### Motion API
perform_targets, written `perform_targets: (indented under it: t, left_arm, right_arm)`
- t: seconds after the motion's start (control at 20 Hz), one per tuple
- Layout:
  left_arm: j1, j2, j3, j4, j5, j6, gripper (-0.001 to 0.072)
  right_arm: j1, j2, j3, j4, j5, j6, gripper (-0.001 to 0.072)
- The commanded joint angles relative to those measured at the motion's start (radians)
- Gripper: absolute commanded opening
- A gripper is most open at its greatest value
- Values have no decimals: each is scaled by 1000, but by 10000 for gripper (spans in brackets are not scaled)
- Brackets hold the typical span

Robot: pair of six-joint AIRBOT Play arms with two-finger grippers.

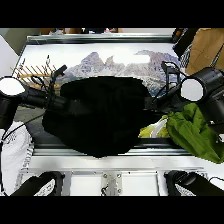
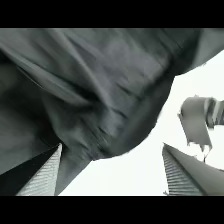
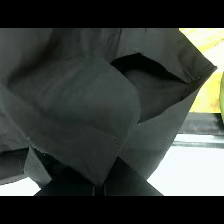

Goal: Fold the clothes and pants, and hang the long-sleeved shirts on hangers.

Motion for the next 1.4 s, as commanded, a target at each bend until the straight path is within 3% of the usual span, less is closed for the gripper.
perform_targets:
  t: [0.0, 0.25, 0.4, 0.6, 0.8, 1.15, 1.35]
  left_arm:
    - [63, -40, 0, -13, 97, -3, 660]
    - [174, -56, 0, 54, 203, -9, 659]
    - [195, -45, 8, 281, 357, -86, 659]
    - [222, -66, 81, 702, 502, -238, 660]
    - [235, -219, 225, 972, 486, -268, 660]
    - [192, -532, 286, 1192, 613, -276, 660]
    - [163, -652, 290, 1381, 662, -400, 660]
  right_arm:
    - [0, -4, 0, 0, -1, 2, 16]
    - [0, -4, 0, 0, -1, 2, 15]
    - [0, -4, 0, 0, -1, 2, 15]
    - [0, -5, 0, 1, -2, 2, 15]
    - [0, -8, 0, 0, -2, 2, 15]
    - [0, -10, 0, 1, -2, 2, 15]
    - [0, -10, 0, 1, -2, 2, 15]
